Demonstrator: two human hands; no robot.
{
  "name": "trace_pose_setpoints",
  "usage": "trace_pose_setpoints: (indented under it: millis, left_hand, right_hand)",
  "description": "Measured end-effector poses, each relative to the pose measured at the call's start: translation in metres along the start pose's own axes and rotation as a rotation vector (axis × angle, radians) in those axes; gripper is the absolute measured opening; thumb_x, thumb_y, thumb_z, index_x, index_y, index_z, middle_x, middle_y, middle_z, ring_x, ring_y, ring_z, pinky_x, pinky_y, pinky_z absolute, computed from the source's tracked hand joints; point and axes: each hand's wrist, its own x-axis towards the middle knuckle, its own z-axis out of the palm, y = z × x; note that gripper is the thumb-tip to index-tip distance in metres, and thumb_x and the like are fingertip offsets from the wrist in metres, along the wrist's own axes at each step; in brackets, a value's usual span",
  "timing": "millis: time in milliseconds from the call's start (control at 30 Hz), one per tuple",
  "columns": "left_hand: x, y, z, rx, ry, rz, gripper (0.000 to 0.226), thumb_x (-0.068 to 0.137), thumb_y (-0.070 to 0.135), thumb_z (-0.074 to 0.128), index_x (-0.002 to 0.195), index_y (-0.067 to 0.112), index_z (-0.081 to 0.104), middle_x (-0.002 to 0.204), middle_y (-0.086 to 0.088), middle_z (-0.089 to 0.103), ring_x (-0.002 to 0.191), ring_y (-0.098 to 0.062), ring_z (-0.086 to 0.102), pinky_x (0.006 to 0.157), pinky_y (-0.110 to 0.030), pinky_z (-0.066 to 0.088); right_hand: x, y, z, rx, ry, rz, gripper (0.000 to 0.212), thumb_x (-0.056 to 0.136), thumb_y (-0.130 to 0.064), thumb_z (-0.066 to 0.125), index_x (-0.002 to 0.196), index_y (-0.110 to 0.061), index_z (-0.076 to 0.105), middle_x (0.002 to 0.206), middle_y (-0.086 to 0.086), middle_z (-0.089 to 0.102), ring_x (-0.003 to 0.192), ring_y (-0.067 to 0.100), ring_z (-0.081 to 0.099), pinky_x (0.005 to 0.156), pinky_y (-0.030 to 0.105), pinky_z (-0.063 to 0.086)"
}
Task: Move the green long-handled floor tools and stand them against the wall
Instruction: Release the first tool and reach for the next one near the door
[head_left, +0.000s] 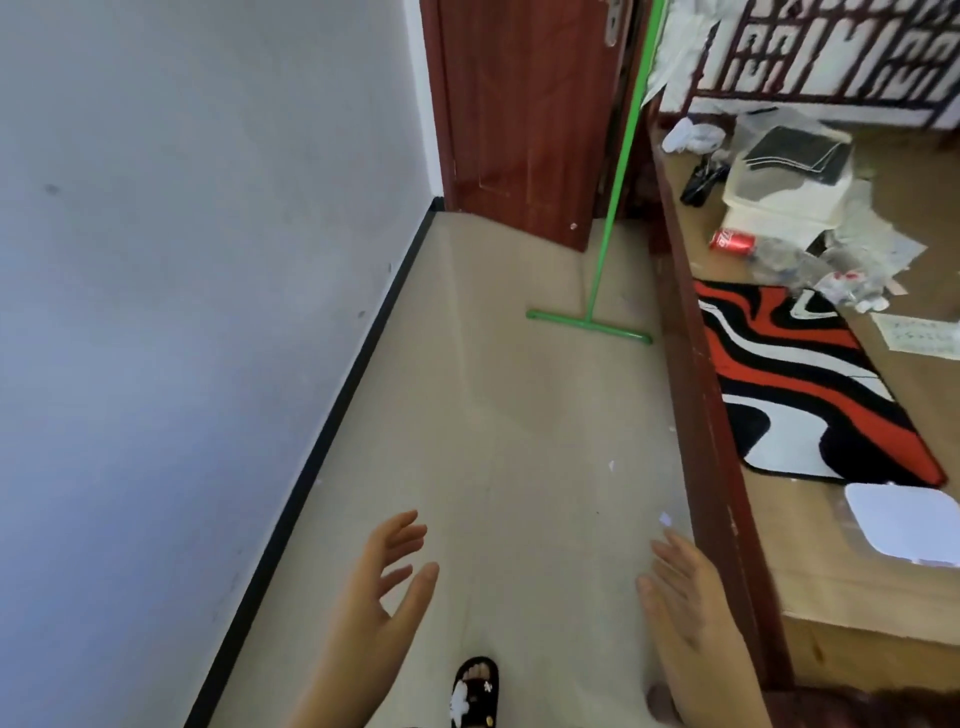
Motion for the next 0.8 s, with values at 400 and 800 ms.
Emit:
trace_pose_setpoints:
  millis: [400,800]
  left_hand:
    - [0.233,0.063,0.123,0.019,-0.106,0.061,0.042,0.084,0.015,0.057,0.104,0.049,0.041,0.109,0.017,0.059,0.104,0.012,0.053,0.076,-0.008,0.045]
    - [0.423,0.140,0.223,-0.074,0.016,0.016,0.038,0.084,0.009,0.057,0.104,0.040,0.048,0.107,0.009,0.063,0.099,0.010,0.057,0.073,0.000,0.045]
  right_hand:
    - [0.233,-0.032,-0.068,0.084,0.184,0.062,0.046,0.083,-0.007,0.056,0.115,-0.035,0.041,0.110,-0.016,0.053,0.112,0.019,0.051,0.107,0.049,0.035]
    - [0.477,-0.081,-0.123,0.023,0.063,0.055,0.045,0.085,-0.019,0.054,0.126,-0.032,0.039,0.120,-0.015,0.052,0.117,0.014,0.049,0.108,0.049,0.034]
